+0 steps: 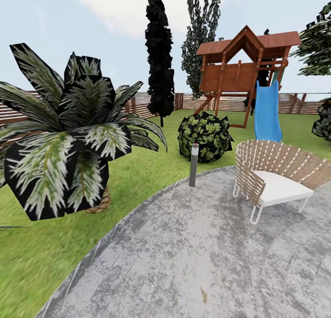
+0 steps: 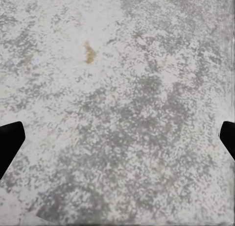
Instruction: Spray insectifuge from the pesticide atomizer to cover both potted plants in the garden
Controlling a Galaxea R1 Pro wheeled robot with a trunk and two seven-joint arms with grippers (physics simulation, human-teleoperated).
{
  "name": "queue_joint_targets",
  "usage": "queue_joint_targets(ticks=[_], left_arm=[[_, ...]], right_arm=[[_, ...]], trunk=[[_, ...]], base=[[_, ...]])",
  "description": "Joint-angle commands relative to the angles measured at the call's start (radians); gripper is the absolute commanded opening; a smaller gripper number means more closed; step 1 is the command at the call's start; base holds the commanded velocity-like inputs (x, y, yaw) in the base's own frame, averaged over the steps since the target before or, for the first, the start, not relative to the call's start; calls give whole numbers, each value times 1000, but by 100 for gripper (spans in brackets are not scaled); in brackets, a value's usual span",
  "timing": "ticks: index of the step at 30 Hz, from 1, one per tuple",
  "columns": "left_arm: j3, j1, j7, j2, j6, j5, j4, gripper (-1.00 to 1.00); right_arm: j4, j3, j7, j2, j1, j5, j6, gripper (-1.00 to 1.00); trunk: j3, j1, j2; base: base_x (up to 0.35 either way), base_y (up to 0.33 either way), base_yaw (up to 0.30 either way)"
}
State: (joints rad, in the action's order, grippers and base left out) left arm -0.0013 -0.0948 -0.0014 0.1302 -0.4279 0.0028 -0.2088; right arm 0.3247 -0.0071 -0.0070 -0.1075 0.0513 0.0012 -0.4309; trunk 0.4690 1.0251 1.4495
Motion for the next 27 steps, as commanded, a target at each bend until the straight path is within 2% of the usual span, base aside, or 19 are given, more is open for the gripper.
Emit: queue_joint_targets(ticks=[1,27], left_arm=[[0,0,0,0,-3,0,0,100],[0,0,0,0,-2,0,2,100]], right_arm=[[-1,0,-1,0,1,0,-3,100],[-1,1,-1,0,1,0,-3,100]], trunk=[[1,0,1],[1,0,1]], base=[[0,0,-266],[0,0,-265]])
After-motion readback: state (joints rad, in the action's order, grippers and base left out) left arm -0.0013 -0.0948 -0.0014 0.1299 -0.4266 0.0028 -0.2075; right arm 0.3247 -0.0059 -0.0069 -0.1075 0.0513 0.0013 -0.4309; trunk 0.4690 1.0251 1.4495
